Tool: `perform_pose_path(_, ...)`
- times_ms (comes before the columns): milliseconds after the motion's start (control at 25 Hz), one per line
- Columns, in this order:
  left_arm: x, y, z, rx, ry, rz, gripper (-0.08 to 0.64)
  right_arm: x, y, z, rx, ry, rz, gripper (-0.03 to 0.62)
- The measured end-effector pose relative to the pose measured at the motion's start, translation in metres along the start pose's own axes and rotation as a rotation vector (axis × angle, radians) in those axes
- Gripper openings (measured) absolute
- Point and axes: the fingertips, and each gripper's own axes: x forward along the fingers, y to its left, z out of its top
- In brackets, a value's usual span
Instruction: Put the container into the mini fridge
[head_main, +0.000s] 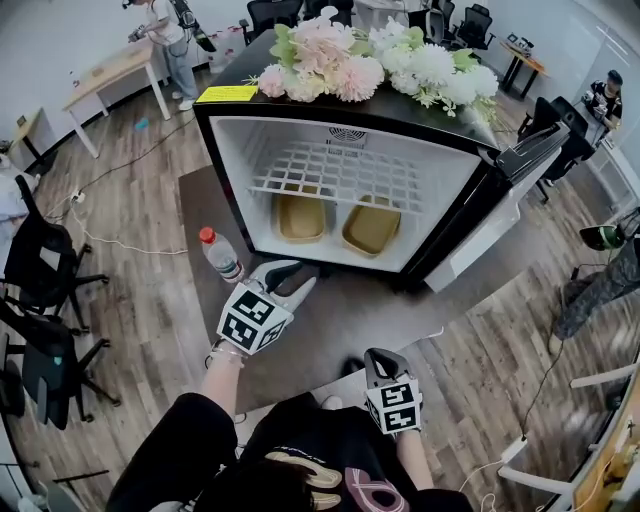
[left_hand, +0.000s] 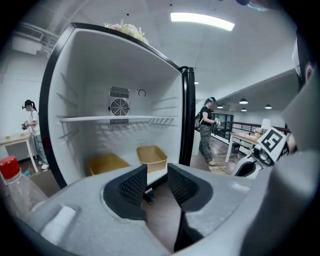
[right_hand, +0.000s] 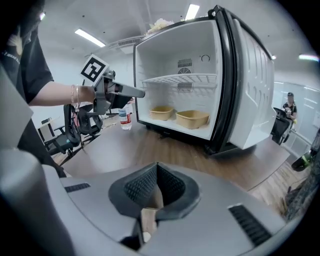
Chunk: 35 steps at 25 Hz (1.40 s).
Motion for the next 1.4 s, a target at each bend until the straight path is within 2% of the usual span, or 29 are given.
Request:
perform_pose_path(80, -0.012, -0.005, -0.003, -0.037, -0.023, 0.016, 0.129, -0.005, -0.002, 0.005, 0.004, -0.038, -0.019, 0.009)
perform_pose_path(280, -0.038, -0.024, -0.025, -0.22, -0.097, 0.058, 0.117, -0.014, -0.001, 0.009, 0.02, -0.094, -0.028, 0.009)
perform_pose_path(480, -0.057, -0.043, -0.049, -0.278, -0.107, 0.117, 0.117, -0.02, 0.008, 0.003, 0.039, -0.114, -0.019, 0.009)
perform_pose_path(640, -0.068, -0.058, -0.062, -0.385, -0.165, 0.145, 0.115, -0.022, 0.008, -0.001, 0.087, -0.138, -0.032, 0.009)
perform_pose_path(760, -0.071, -0.07, -0.076, -0.406, -0.152, 0.165, 0.11, -0.024, 0.008, -0.003, 0.123, -0.154, -0.042, 0.009)
perform_pose_path(920, -0.069, -0.093, -0.09, -0.447, -0.125, 0.103, 0.106, -0.028, 0.002, -0.002, 0.18, -0.201, -0.092, 0.009)
perform_pose_path(1000, -0.069, -0.104, -0.099, -0.461, -0.109, 0.092, 0.093, -0.028, 0.006, -0.001, 0.187, -0.219, -0.089, 0.009)
perform_pose_path(1080, -0.071, -0.111, -0.107, -0.485, -0.107, 0.109, 0.083, -0.025, 0.015, -0.002, 0.176, -0.217, -0.065, 0.009)
perform_pose_path(1240, -0.076, -0.111, -0.114, -0.519, -0.128, 0.215, 0.058, -0.019, 0.028, -0.004, 0.172, -0.198, -0.019, 0.009)
perform_pose_path(1400, -0.075, -0.114, -0.111, -0.506, -0.131, 0.211, 0.015, -0.019, 0.024, 0.0, 0.137, -0.195, -0.061, 0.006)
